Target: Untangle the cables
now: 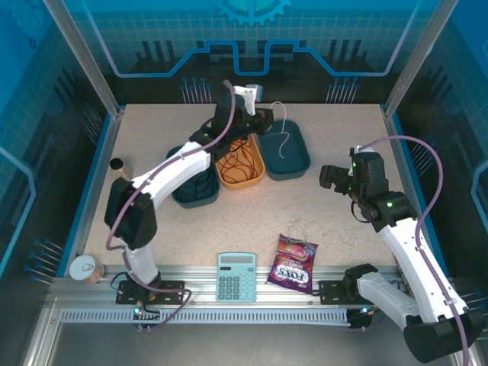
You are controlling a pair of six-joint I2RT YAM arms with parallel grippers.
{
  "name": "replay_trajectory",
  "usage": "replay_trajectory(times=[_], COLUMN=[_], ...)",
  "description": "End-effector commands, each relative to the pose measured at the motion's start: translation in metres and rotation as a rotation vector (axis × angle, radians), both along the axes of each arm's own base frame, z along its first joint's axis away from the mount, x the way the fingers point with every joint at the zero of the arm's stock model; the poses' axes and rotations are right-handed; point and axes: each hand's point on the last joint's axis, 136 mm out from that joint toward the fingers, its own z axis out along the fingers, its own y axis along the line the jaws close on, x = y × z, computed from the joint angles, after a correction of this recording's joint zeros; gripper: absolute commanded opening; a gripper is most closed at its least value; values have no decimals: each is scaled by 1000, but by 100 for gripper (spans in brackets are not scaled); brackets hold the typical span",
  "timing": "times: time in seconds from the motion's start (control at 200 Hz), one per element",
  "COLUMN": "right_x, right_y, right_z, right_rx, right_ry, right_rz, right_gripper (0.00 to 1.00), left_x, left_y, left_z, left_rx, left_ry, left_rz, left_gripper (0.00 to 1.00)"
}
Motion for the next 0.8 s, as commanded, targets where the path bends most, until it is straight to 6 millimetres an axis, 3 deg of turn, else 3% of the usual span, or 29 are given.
replay_trajectory(times=[0.0,0.19,0.32,0.525,0.795], right_x=[-9,-23,-29,-34,-41], right_y=[-9,-22,-24,-23,-32], right_z=[-8,-23,-22,-17,-27], right_rx=[32,27,32,34,-1], right_ry=[33,111,103,94,155], right_rz=[-56,-131,-136,-123,-160], right_gripper=[100,100,100,100,98], left_x=[17,32,40,56,55], left_y=[-10,-30,-39,-37,-43], left_z=[-12,-53,-82,-128,-170], left_rx=[63,104,137,253,288], left_ry=[12,109,157,257,344], left_rz=[-15,-57,-44,46,51], left_gripper=[0,0,0,0,1])
